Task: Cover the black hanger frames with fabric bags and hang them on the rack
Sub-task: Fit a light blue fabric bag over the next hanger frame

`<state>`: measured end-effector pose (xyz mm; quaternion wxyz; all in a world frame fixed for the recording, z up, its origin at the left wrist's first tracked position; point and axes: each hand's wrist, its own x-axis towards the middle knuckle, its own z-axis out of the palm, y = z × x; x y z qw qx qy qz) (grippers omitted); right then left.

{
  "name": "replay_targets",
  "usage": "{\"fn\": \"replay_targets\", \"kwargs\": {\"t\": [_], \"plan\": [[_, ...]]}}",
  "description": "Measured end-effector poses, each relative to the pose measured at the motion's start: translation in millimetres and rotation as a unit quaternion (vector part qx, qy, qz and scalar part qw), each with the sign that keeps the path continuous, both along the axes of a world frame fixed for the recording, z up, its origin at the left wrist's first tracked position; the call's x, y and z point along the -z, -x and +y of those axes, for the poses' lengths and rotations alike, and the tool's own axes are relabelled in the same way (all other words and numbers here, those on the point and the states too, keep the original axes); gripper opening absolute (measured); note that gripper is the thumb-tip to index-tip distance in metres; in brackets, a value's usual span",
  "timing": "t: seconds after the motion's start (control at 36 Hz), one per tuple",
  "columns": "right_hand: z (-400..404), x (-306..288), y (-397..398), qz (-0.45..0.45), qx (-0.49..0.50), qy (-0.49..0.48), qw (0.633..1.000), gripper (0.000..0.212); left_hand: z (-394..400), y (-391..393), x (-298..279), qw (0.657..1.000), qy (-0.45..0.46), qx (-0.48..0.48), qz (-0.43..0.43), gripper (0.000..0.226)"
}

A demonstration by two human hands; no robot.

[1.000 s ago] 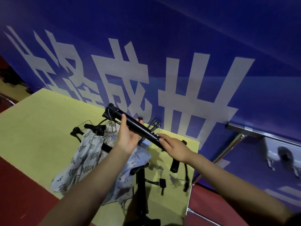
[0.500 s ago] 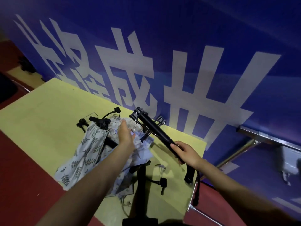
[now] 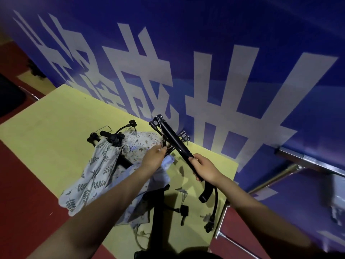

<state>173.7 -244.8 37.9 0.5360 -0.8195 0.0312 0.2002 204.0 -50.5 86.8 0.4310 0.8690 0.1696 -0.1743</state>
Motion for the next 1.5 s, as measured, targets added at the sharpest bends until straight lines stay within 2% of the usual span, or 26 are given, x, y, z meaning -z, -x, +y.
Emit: {"fn": "replay_targets", "kwargs": {"t": [0.08, 0.17, 0.19, 0.25, 0.31, 0.33, 0.39, 0.47, 0.53, 0.64, 0.72, 0.83, 0.89, 0.94, 1.08, 1.22, 1.28, 1.36, 1.44, 1.5], "plan": [[-17, 6, 0, 0.000, 0.013, 0.014, 1.000, 0.023, 15, 6, 18, 0.991, -0.112, 0.063, -0.044, 0.057], [-30, 12, 3, 0.009, 0.018, 0.020, 1.000, 0.025, 18, 3, 38, 0.982, -0.169, 0.082, -0.005, 0.090], [-31, 14, 5, 0.014, 0.017, 0.022, 1.000, 0.026, 18, 2, 43, 0.982, -0.170, 0.087, 0.010, 0.092], [-32, 15, 9, 0.022, 0.017, 0.015, 0.999, 0.026, 27, -2, 68, 0.976, -0.181, 0.106, 0.060, 0.081], [-33, 17, 13, 0.030, 0.021, 0.006, 0.999, 0.026, 28, 5, 70, 0.963, -0.214, 0.129, 0.099, 0.066], [-35, 18, 15, 0.034, 0.023, 0.000, 0.999, 0.027, 28, 10, 70, 0.962, -0.221, 0.125, 0.105, 0.051], [-38, 18, 18, 0.046, 0.026, -0.012, 0.999, 0.028, 25, 19, 60, 0.972, -0.191, 0.095, 0.096, 0.017], [-43, 16, 19, 0.071, 0.018, -0.031, 0.997, 0.031, 36, 22, 56, 0.982, -0.166, 0.067, 0.063, 0.034], [-46, 12, 16, 0.081, -0.004, -0.036, 0.996, 0.032, 52, 27, 60, 0.992, -0.109, 0.056, 0.034, 0.039], [-43, 2, 11, 0.059, -0.071, -0.010, 0.996, 0.034, 78, 47, 51, 0.996, 0.004, -0.087, -0.035, 0.034], [-31, -3, 8, 0.050, -0.130, 0.002, 0.990, 0.035, 93, 58, 46, 0.978, 0.099, -0.180, -0.034, 0.023], [-16, -5, 5, 0.040, -0.196, 0.026, 0.979, 0.035, 90, 70, 21, 0.937, 0.200, -0.283, -0.045, 0.022], [-7, -6, 4, 0.032, -0.226, 0.045, 0.972, 0.031, 92, 70, 15, 0.907, 0.240, -0.342, -0.054, 0.024], [-1, -7, 2, 0.040, -0.247, 0.051, 0.967, 0.028, 96, 70, 11, 0.899, 0.236, -0.362, -0.071, 0.025], [10, -19, -4, 0.030, -0.294, 0.083, 0.952, 0.032, 102, 73, 3, 0.947, 0.086, -0.243, -0.191, 0.030], [23, -33, -8, 0.020, -0.340, 0.118, 0.933, 0.037, 87, 70, -15, 0.965, 0.045, -0.105, -0.236, 0.019], [32, -36, -9, 0.032, -0.345, 0.117, 0.931, 0.038, 70, 70, -22, 0.975, 0.039, -0.049, -0.214, 0.020], [45, -39, -11, 0.087, -0.318, 0.065, 0.942, 0.041, 44, 78, -26, 0.982, 0.099, -0.023, -0.160, 0.024], [54, -44, -12, 0.119, -0.277, 0.018, 0.953, 0.037, 30, 86, -28, 0.966, 0.216, -0.083, -0.115, 0.020], [57, -50, -13, 0.104, -0.271, 0.016, 0.957, 0.034, 36, 84, -27, 0.961, 0.217, -0.129, -0.113, 0.019]]}}
